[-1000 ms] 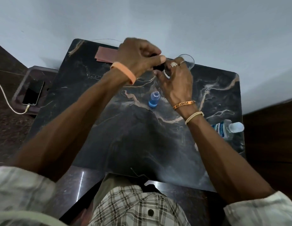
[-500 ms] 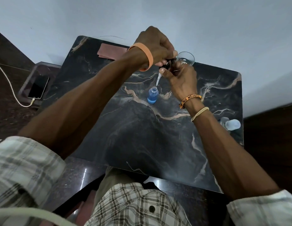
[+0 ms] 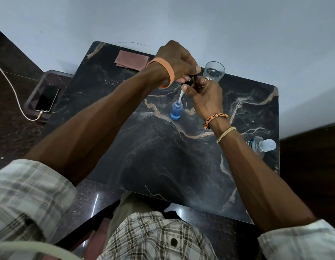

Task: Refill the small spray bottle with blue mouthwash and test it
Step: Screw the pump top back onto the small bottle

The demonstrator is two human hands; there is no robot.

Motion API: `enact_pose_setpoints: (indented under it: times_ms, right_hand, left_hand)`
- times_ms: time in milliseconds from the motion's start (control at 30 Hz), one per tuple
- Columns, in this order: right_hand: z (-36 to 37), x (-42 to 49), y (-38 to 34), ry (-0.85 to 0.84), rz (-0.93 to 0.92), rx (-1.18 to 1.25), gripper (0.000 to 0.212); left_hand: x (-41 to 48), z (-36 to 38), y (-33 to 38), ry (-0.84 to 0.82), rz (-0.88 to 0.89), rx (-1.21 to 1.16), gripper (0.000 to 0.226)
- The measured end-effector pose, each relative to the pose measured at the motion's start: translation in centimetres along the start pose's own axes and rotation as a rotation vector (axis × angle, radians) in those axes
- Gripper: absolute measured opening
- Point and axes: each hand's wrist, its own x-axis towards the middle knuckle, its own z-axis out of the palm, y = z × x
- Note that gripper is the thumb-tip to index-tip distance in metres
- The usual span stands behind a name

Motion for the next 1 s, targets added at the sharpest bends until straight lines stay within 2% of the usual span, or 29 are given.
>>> enact_pose_setpoints:
  times_ms: [233,433,700,867,1000]
  right_hand:
    - [0.9,0.0,0.8,-0.037,0.025,-0.001,0.019]
    - [1.9,0.0,1.4,-0.04,0.05,-0.008,0.016]
    - [3.7,0.4,3.0,-0.085,0.108,-0.047,0.017]
    - [4.6,0.5,3.9,-0.108,0.115,-0.038,0.026]
    - [4.8,0.7,4.2,-0.114,0.145,-0.016,0.045]
  left_hand:
    - [0.4,0.2,-1.7,-0.017,-0.016,-0.011,0.02]
    - [1.1,0.7,-3.4,-0.017,-0.018,-0.003,0.01]
    - [1.9,1.7,-6.0,0.004,-0.02,0.033,0.008]
    - [2.2,1.9,-6.5,0.033,-0.043,-0.022,0.01]
    - [2.6,1.9,-6.7,0.021,-0.032,0.004,0.009]
